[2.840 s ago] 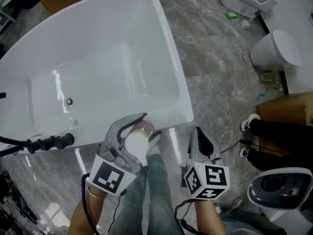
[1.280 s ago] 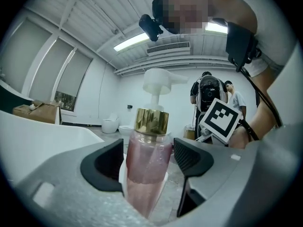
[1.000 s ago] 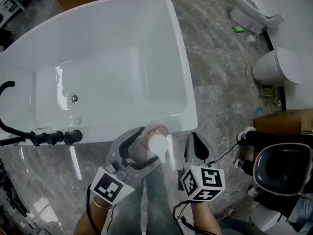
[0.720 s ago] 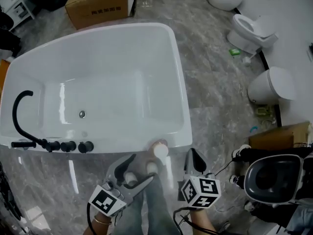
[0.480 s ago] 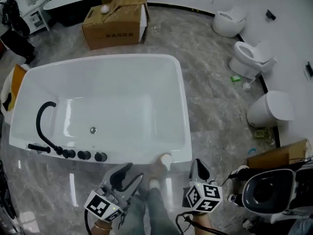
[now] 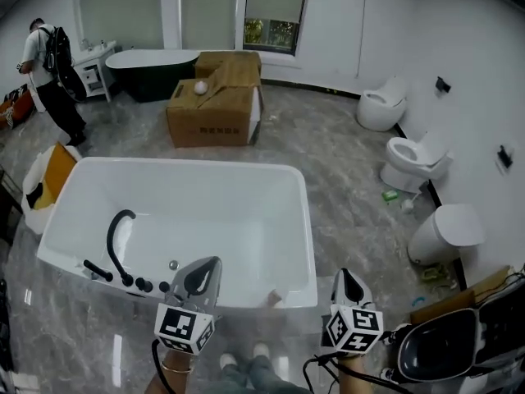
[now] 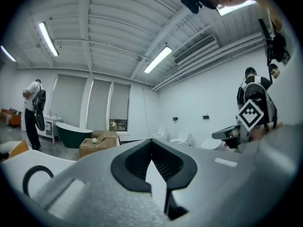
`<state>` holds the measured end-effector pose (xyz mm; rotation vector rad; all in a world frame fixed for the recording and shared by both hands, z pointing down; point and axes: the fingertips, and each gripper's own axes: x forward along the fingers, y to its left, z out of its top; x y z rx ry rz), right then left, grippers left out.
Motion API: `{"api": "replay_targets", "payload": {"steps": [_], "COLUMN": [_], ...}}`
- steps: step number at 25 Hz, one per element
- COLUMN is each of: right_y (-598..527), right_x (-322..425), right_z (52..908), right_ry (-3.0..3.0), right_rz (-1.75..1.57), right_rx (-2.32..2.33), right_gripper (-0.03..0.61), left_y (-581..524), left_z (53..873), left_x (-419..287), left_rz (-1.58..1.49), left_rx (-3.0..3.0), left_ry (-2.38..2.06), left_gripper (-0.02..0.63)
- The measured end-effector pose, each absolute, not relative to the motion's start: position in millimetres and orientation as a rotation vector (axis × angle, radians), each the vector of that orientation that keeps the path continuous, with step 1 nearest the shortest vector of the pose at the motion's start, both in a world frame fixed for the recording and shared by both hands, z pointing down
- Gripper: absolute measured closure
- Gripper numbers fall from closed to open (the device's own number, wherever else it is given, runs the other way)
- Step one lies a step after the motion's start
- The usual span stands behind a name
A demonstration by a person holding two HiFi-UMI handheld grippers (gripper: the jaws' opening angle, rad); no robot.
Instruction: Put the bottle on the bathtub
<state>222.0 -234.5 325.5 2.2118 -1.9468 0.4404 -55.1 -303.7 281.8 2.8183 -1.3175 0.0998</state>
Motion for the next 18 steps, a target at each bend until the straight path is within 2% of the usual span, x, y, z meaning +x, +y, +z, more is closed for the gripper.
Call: {"api": "replay_targets", "payload": {"steps": [8,18], "right_y": [-236,-240], "right_x": [233,254], "right_z": [239,227], "right_ry": [-2.022,-1.991], "right_rz": [0.076,0.073], "right_rx": [2.168,2.284], "right_gripper": [0.575,0.575], "left_y": [-329,-337], "left_z": [250,236], "left_x": [-47,-22], "left_rz": [0.105,0.036], "left_rx": [2.749,2.732], "left_ry": [-1.541,-1.561], "left_gripper": [0.606,0.606]}}
